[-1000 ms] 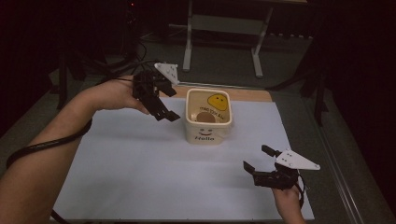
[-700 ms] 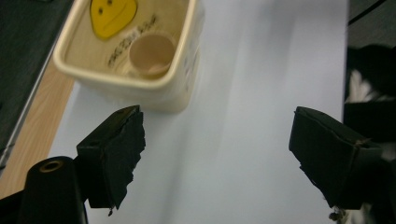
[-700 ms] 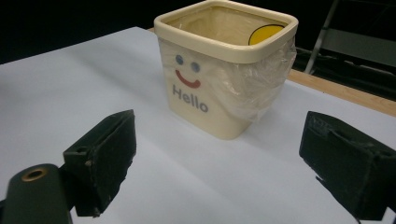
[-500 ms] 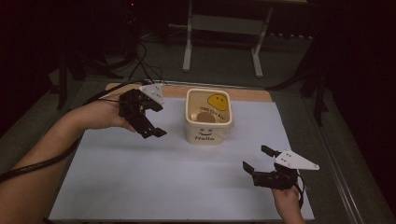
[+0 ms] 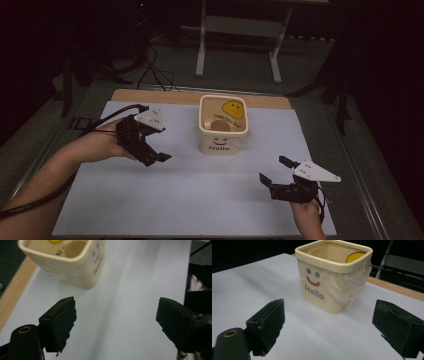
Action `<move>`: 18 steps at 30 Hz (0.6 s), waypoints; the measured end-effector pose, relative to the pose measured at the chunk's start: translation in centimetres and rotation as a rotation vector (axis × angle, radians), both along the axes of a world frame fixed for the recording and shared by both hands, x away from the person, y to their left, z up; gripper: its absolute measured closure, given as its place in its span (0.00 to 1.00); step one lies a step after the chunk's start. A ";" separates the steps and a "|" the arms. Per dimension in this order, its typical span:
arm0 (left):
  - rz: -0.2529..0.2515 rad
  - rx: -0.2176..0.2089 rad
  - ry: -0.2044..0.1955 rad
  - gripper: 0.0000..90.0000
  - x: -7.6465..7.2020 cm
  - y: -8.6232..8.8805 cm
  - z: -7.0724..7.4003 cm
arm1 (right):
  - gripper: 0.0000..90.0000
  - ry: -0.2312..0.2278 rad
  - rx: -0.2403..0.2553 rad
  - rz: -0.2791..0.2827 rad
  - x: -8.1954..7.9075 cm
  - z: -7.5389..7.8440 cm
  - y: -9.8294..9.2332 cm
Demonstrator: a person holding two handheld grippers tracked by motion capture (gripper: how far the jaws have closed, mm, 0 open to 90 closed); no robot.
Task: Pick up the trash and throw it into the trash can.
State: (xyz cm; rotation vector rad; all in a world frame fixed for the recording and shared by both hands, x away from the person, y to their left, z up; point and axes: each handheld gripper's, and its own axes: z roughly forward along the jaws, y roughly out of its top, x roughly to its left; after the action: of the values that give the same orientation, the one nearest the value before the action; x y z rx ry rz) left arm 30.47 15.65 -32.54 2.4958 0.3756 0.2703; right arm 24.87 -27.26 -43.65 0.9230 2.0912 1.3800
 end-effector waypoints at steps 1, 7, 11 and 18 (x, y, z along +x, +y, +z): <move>0.000 0.000 0.000 0.19 0.0 0.0 0.0 | 0.12 0.000 0.000 0.000 0.0 0.0 0.0; -0.017 -0.025 0.024 0.19 -1.1 0.2 -2.3 | 0.12 0.000 0.003 -0.001 -0.1 0.0 0.0; -0.019 -0.082 0.045 0.19 -1.7 0.6 -3.7 | 0.12 0.000 0.003 -0.002 -0.1 0.0 0.0; -0.032 -0.129 0.079 0.19 -2.9 0.4 -7.2 | 0.12 0.002 -0.005 -0.001 -0.1 -0.1 0.1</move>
State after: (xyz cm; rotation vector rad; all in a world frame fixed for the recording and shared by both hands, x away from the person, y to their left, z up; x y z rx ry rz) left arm 27.54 16.06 -39.75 2.3886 0.3731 0.1309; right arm 24.81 -27.15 -43.71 0.9241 2.0939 1.3734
